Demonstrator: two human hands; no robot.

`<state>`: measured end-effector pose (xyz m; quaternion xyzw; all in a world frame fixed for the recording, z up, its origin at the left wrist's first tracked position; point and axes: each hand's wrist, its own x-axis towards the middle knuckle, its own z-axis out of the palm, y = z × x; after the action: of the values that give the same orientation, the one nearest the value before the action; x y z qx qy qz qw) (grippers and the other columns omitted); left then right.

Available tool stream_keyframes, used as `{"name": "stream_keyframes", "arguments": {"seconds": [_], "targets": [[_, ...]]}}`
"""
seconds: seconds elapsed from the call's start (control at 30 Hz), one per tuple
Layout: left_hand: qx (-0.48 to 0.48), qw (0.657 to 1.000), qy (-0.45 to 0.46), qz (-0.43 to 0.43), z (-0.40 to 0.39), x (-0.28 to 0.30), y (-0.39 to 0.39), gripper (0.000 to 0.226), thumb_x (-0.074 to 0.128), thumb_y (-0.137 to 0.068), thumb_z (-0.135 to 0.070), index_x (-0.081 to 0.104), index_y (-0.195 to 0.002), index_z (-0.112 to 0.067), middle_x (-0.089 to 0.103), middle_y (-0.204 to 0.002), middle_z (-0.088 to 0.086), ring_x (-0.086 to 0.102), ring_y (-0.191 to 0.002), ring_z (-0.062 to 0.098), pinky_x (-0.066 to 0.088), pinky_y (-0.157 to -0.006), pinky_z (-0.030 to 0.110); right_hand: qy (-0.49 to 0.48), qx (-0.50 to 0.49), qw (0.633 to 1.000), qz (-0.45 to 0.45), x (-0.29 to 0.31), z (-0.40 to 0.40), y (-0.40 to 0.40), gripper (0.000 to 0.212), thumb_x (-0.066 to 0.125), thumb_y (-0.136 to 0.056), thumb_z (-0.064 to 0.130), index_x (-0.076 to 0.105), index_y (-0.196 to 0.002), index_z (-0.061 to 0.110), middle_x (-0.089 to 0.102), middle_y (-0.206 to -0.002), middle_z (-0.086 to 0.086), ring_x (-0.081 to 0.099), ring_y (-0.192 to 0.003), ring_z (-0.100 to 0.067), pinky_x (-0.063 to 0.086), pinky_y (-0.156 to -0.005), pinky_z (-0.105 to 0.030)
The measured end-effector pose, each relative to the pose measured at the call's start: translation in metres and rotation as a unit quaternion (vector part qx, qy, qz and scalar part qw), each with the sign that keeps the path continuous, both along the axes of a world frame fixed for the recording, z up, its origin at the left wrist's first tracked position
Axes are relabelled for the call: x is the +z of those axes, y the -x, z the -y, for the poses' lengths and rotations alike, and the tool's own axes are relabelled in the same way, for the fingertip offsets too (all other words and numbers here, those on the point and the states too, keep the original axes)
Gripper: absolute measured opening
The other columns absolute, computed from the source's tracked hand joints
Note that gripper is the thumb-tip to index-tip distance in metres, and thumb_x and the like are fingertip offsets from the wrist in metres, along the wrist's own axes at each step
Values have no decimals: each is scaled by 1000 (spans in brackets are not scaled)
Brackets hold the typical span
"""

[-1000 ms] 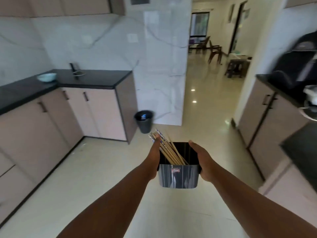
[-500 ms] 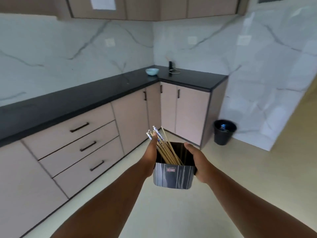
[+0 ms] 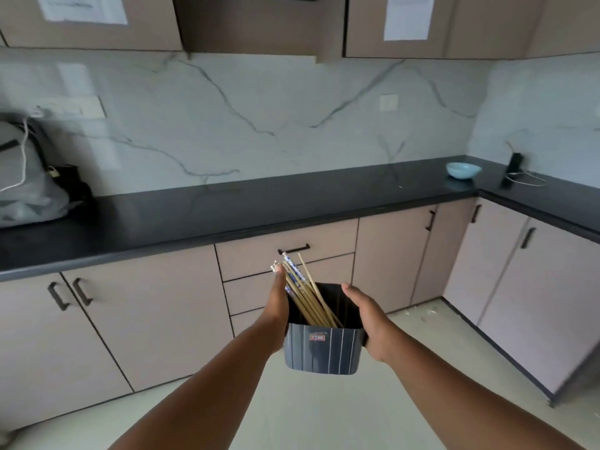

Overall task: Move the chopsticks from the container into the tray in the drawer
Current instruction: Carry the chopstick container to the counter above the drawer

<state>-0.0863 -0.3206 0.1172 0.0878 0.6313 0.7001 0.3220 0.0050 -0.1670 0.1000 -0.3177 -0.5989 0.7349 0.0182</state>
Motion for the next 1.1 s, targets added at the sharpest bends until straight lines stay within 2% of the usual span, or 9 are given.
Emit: {"name": "stream_keyframes", "arguments": {"seconds": [0.1,0.2,0.27,0.4,0.67,0.8,0.93,1.0,1.1], "targets": [[34,999,4,-5,-17,1,43,90,15,-86,-78,37,-147,-16,46,-145,18,46,-131,32,33,-94,36,-11,37,999,-4,3,-25,54,76,59,-71,74,45,-137,39,34,-155,-3,32,-139,-26,23,-114,-50],[64,998,7,7,-41,3,84,92,13,-84,-80,38,-146,-16,45,-146,17,42,-134,33,26,-109,43,-17,57,998,8,7,-57,107,86,59,-70,75,37,-144,37,28,-157,-4,28,-141,-27,21,-115,-51],[81,996,10,16,-56,6,108,92,13,-84,-80,39,-146,-16,46,-146,16,42,-134,33,21,-114,48,-22,71,997,11,13,-76,139,92,60,-69,76,33,-147,34,26,-158,-6,26,-142,-28,19,-116,-53],[129,991,10,27,-75,13,144,92,15,-82,-81,40,-145,-19,45,-147,13,39,-137,32,18,-113,48,-34,96,995,5,25,-99,196,89,58,-73,75,33,-147,33,22,-160,-6,20,-145,-27,14,-114,-53],[178,984,-8,14,-97,20,215,98,18,-74,-86,38,-147,-22,42,-149,12,39,-137,31,22,-112,47,-27,129,991,-14,28,-118,274,84,57,-77,72,32,-147,32,23,-159,-5,21,-144,-28,17,-113,-53],[165,986,-8,16,-113,14,260,95,13,-79,-84,35,-148,-22,38,-152,11,34,-140,30,15,-115,48,-22,122,992,-15,25,-133,314,92,59,-75,72,26,-150,31,19,-161,-4,17,-146,-26,14,-114,-52],[150,988,-31,13,-134,15,319,93,16,-79,-83,46,-142,-21,47,-146,11,44,-133,28,24,-111,43,-29,107,993,-30,33,-152,366,90,61,-73,72,32,-148,31,23,-159,-4,22,-144,-26,19,-116,-50],[137,990,-25,8,-146,18,350,97,18,-75,-86,50,-139,-21,49,-144,10,46,-131,27,25,-114,43,-31,93,994,-42,38,-162,394,90,62,-72,73,34,-146,32,25,-159,-4,25,-144,-27,22,-115,-51],[112,994,-6,14,-161,22,393,99,20,-72,-88,48,-140,-22,48,-145,10,46,-132,27,25,-113,46,-44,72,995,-45,47,-174,431,88,61,-74,73,33,-147,32,21,-160,-2,19,-145,-25,17,-114,-49]]}}
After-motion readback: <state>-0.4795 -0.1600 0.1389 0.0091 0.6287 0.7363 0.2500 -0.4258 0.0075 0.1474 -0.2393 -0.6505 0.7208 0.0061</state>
